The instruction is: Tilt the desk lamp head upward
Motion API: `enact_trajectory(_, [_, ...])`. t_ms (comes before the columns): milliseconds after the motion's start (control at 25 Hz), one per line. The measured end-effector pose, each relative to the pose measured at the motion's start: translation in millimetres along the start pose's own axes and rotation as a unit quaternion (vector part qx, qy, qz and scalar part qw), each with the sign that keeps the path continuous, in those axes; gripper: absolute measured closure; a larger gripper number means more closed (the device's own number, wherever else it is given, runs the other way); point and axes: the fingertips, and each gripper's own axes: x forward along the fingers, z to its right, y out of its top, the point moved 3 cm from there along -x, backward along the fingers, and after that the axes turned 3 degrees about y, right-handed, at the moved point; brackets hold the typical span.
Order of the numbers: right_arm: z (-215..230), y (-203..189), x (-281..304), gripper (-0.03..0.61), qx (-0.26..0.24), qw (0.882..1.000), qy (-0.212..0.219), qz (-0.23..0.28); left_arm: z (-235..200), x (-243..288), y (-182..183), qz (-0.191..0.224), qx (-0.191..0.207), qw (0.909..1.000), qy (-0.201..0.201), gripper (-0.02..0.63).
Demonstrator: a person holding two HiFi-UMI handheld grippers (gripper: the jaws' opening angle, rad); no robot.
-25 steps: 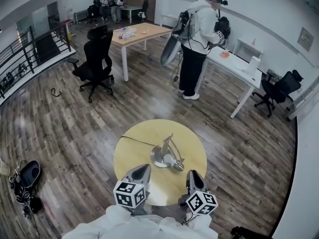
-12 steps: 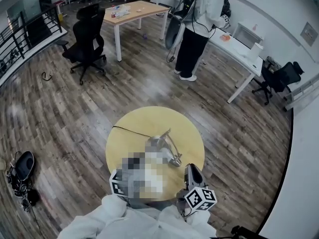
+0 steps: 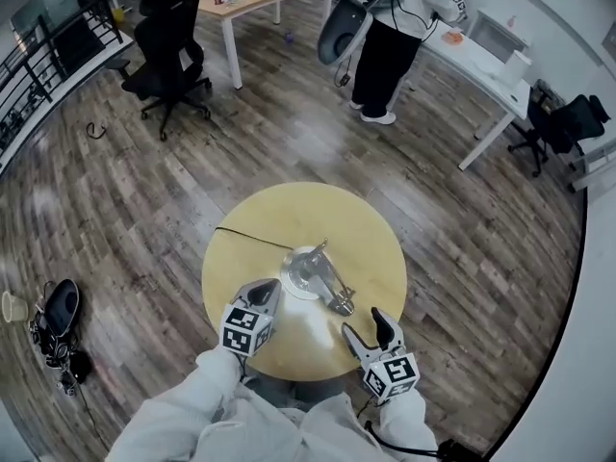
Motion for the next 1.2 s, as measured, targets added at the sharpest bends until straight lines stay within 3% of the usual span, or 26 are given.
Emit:
enact_trajectory(160, [13.9, -26.5, 40.3, 0.27, -0.04, 0.996, 0.067, -0.033, -11.6, 48.1, -12.8, -0.027, 0.067, 0.9974, -0.004, 0.615])
enact_trajectory(400, [15.8, -30.1, 75.3, 0.272, -0.08, 0.99, 0.112, -0.032, -16.3, 84.8, -18.4, -0.02, 0.08, 0.9964, -0.019, 0.615])
enact_trajectory(560, [12.3, -33.4, 79.9, 0.276, -0.066, 0.989, 0.13, -0.03, -8.9, 96.7, -27.7, -0.027, 0.096, 0.9945, -0.032, 0.615])
enact_trajectory(960, [11.0, -29.1, 78.7, 0.305, -0.048, 0.99, 0.122, -0.049, -5.8, 107.8, -42.1, -0.068, 0.168, 0.9826, -0.039, 0.615])
enact_trajectory(1200, [8.6, -22.5, 62.9, 0.308, -0.044, 0.991, 0.112, -0.065, -5.2, 106.7, -43.0, -0.087, 0.169, 0.981, -0.04, 0.615])
